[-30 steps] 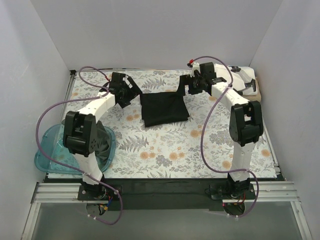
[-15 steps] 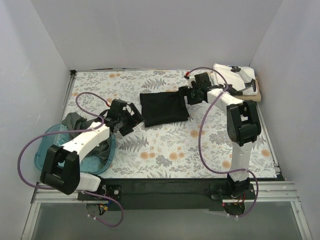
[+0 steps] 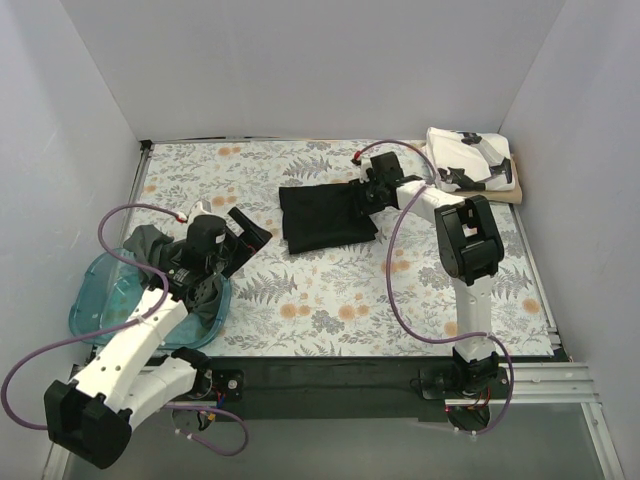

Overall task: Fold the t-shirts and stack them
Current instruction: Neatly place the folded tshirt to the corner

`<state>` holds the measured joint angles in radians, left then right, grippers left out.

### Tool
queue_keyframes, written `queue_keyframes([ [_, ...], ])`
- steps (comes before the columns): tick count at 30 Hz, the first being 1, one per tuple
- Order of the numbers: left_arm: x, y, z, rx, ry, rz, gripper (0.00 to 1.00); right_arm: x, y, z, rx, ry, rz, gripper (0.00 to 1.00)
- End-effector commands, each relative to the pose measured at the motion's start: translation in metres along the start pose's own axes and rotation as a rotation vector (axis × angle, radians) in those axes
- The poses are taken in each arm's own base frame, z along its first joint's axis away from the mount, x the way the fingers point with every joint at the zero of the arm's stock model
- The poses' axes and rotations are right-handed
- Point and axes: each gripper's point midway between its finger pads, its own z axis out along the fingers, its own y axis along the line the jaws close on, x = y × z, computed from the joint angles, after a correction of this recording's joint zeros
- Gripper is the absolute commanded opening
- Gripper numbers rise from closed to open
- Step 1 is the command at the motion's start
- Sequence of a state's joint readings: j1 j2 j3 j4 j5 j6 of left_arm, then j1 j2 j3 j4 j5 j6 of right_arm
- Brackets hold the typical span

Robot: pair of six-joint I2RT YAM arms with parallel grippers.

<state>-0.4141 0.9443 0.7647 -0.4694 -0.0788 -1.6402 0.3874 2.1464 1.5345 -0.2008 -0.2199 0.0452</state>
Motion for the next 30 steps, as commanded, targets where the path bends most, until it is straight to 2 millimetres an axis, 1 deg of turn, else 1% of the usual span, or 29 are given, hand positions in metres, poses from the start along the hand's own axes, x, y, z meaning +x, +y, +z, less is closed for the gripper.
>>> queue_keyframes([
  [1,-0.012,0.019,-0.011,-0.091,-0.072,-0.004,0.94,0.022,0.007,0.016,0.023,0.065,-0.027,0.47],
  [2,-0.015,0.021,-0.014,-0.106,-0.087,-0.002,0.94,0.024,0.012,0.018,0.023,0.071,-0.041,0.39],
  [3,-0.02,0.022,-0.018,-0.123,-0.11,-0.011,0.94,0.026,0.012,0.018,0.038,0.078,-0.048,0.34],
  [4,-0.023,0.031,-0.022,-0.172,-0.128,-0.022,0.94,0.027,0.014,0.018,0.041,0.079,-0.07,0.29],
  [5,-0.028,0.026,-0.027,-0.167,-0.139,-0.031,0.94,0.027,0.02,0.018,0.042,0.079,-0.09,0.22],
  [7,-0.031,0.023,-0.032,-0.156,-0.145,-0.023,0.94,0.024,0.02,0.016,0.077,0.072,-0.139,0.15],
  [8,-0.034,0.021,-0.035,-0.155,-0.156,-0.027,0.94,0.018,0.023,0.013,0.098,0.059,-0.177,0.05],
  [9,-0.035,0.023,-0.036,-0.16,-0.161,-0.025,0.94,0.013,0.014,0.009,0.169,0.049,-0.197,0.01],
  [11,-0.039,0.027,-0.041,-0.177,-0.188,-0.034,0.94,0.0,0.009,-0.003,0.241,0.021,-0.236,0.01],
  [12,-0.039,0.029,-0.042,-0.187,-0.189,-0.033,0.94,-0.005,-0.002,-0.011,0.313,0.011,-0.246,0.01],
  [13,-0.041,0.029,-0.044,-0.187,-0.198,-0.033,0.94,-0.016,-0.006,-0.022,0.352,-0.015,-0.258,0.01],
  [14,-0.043,0.028,-0.046,-0.188,-0.207,-0.034,0.94,-0.024,-0.016,-0.032,0.422,-0.028,-0.292,0.01],
  [15,-0.044,0.028,-0.048,-0.187,-0.209,-0.034,0.94,-0.031,-0.021,-0.04,0.46,-0.038,-0.313,0.01],
  [16,-0.045,0.028,-0.05,-0.183,-0.215,-0.036,0.94,-0.041,-0.024,-0.052,0.496,-0.063,-0.333,0.01],
  [17,-0.045,0.03,-0.051,-0.188,-0.219,-0.034,0.94,-0.052,-0.034,-0.064,0.568,-0.078,-0.382,0.01],
  [18,-0.045,0.033,-0.051,-0.199,-0.227,-0.033,0.94,-0.056,-0.039,-0.071,0.607,-0.084,-0.4,0.01],
  [20,-0.047,0.035,-0.055,-0.198,-0.241,-0.036,0.94,-0.071,-0.049,-0.092,0.692,-0.112,-0.433,0.01],
  [23,-0.046,0.032,-0.057,-0.174,-0.235,-0.015,0.94,-0.085,-0.058,-0.114,0.761,-0.12,-0.505,0.01],
  [24,-0.046,0.032,-0.058,-0.173,-0.237,-0.014,0.94,-0.096,-0.061,-0.127,0.806,-0.143,-0.533,0.01],
  [27,-0.049,0.034,-0.062,-0.173,-0.255,-0.021,0.94,-0.11,-0.077,-0.149,0.878,-0.162,-0.543,0.01],
  [28,-0.049,0.036,-0.062,-0.178,-0.261,-0.024,0.94,-0.118,-0.084,-0.158,0.899,-0.168,-0.551,0.01],
  [30,-0.05,0.035,-0.063,-0.169,-0.267,-0.018,0.94,-0.126,-0.091,-0.169,0.931,-0.174,-0.558,0.01],
])
